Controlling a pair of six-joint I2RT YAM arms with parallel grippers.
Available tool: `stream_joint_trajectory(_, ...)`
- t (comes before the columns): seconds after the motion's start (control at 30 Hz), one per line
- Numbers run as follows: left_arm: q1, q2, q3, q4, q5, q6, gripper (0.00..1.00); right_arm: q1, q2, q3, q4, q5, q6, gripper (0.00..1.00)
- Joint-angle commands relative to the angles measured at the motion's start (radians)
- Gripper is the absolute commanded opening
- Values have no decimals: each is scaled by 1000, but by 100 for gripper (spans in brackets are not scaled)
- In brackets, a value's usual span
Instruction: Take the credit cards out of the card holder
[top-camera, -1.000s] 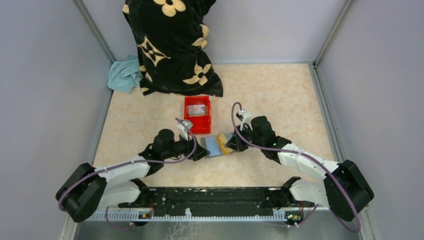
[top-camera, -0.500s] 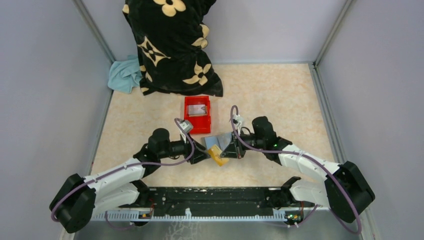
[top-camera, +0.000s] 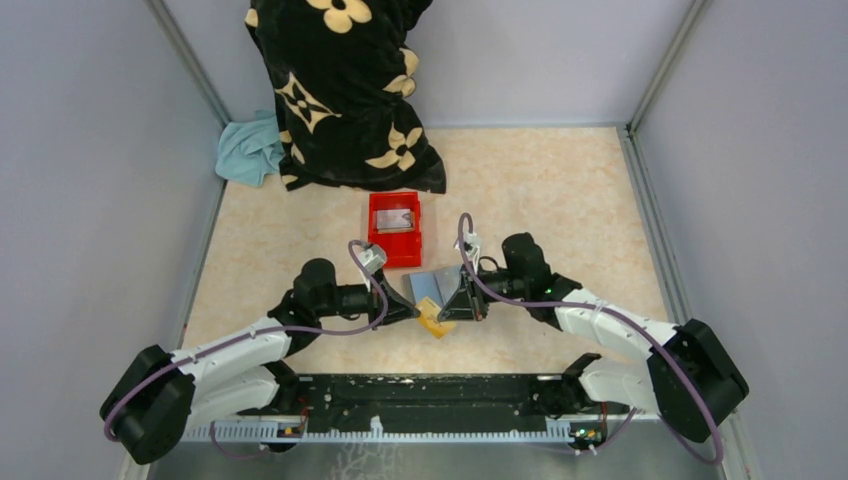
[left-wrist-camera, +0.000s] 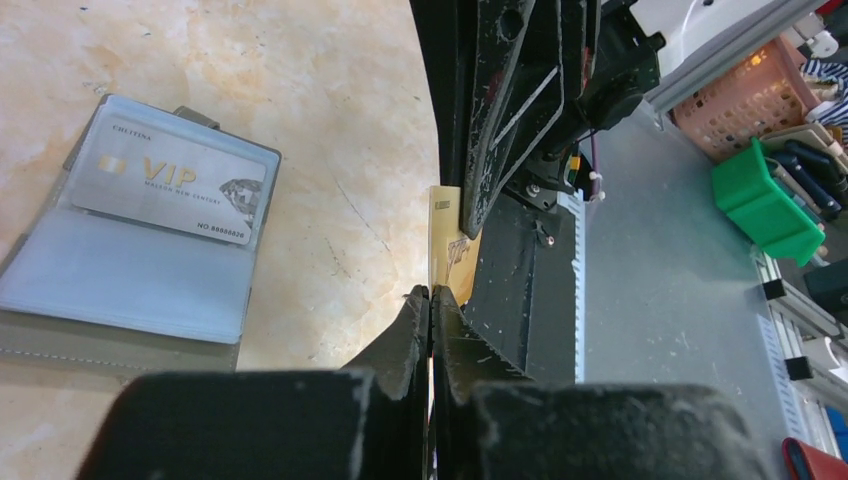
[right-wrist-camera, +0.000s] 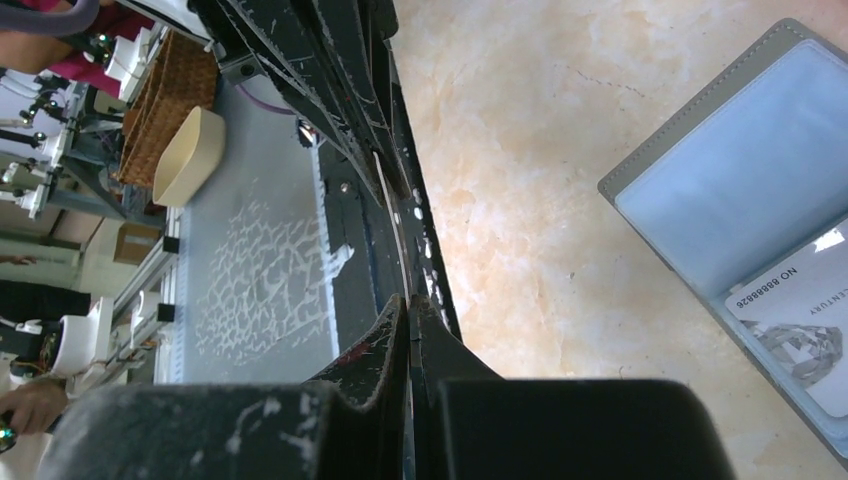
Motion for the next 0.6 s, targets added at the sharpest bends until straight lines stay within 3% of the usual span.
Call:
stream_joint_trajectory(0.0, -6, -4, -23, 67, 17, 1, 0, 16, 3, 19, 46, -16, -15, 0)
stream_joint_trajectory(0.07, -6, -17, -34, 82, -2, -5, 0, 17, -3, 17, 46, 9, -14, 0)
stream_joint_trajectory(0.2, -6, -75, -60, 101, -51, -15, 0, 16, -42, 2, 69, 82, -4, 22)
stream_joint_trajectory(0.27, -6, -111, -73, 102, -79, -20, 0, 17, -57, -2, 74, 102, -1, 28)
stream_joint_trajectory(0.57, -6, -212, -103, 124, -155, -46, 0, 16, -42, -11, 102, 98, 7, 27)
